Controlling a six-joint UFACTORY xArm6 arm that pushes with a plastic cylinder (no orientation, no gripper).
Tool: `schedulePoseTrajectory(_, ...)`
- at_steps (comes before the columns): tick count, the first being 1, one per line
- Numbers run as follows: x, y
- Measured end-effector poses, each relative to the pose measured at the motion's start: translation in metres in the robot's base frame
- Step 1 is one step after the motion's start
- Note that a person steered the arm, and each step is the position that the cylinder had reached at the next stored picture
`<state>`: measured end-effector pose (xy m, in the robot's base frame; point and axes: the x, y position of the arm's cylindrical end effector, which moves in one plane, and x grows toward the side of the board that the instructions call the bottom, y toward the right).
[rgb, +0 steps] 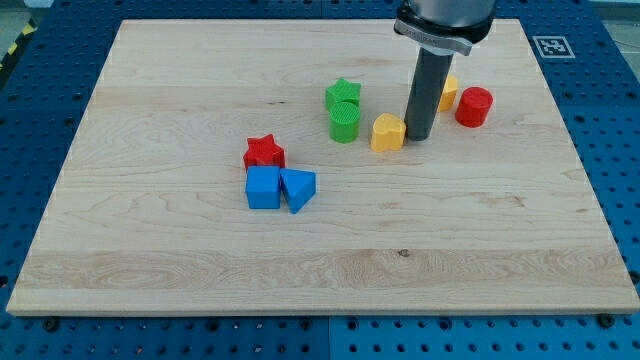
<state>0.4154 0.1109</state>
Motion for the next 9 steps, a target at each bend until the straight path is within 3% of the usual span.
schedulePoseTrajectory(2,0.035,0.017)
schedulePoseTrajectory(6,0.034,0.081)
schedulePoseTrajectory(7,0.033,0.130)
schedulePoseTrajectory(9,0.033,0.167)
